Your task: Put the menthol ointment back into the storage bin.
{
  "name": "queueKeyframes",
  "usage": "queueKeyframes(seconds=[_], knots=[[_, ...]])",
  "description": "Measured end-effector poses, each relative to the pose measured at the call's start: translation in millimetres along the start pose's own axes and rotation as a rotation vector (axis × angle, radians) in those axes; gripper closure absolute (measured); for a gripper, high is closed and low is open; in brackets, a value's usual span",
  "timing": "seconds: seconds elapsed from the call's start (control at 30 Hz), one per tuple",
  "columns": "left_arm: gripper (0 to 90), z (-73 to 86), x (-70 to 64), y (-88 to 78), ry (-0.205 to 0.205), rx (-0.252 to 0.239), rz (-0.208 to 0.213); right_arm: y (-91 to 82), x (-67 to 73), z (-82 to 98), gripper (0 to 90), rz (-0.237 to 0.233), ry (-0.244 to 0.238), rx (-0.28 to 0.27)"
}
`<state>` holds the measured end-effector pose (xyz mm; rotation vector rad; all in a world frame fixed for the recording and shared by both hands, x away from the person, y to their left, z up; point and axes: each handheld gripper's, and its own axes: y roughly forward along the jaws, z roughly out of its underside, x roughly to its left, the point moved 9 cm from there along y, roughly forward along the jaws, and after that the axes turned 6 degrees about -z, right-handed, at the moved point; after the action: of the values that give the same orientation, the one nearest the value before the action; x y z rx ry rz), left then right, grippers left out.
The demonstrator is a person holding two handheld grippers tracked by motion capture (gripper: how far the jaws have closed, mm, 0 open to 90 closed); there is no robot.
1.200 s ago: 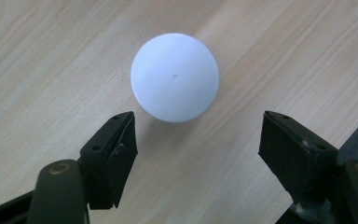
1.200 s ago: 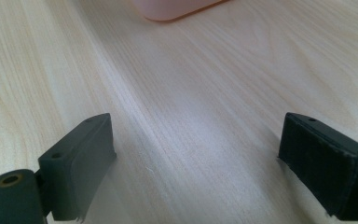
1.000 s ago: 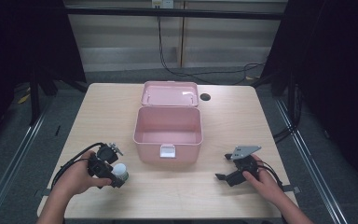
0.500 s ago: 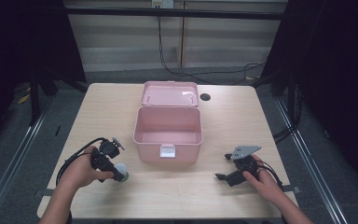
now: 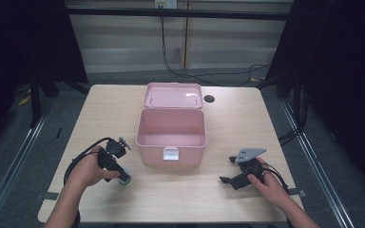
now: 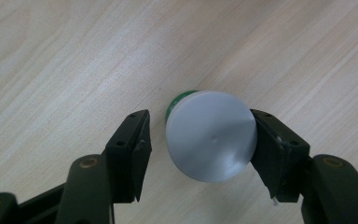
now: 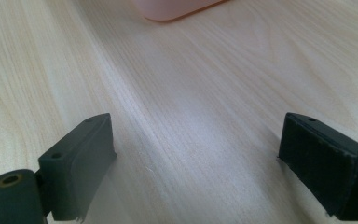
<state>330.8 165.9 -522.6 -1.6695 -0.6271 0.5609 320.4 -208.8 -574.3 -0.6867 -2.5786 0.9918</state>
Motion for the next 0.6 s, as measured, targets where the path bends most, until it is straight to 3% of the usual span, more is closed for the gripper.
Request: queueKeyframes(seconds=[0.3, 0.6], knots=[[49.4, -1.4, -3.7, -0.7, 0.003, 0.035, 0.004, 0.0, 0.1, 0.0, 9.7, 0.0, 0.0, 0.0], [50.0, -1.4, -2.1, -2.5, -0.005, 0.067, -0.018, 0.0, 0.0, 0.0, 9.7, 0.0, 0.0, 0.0]])
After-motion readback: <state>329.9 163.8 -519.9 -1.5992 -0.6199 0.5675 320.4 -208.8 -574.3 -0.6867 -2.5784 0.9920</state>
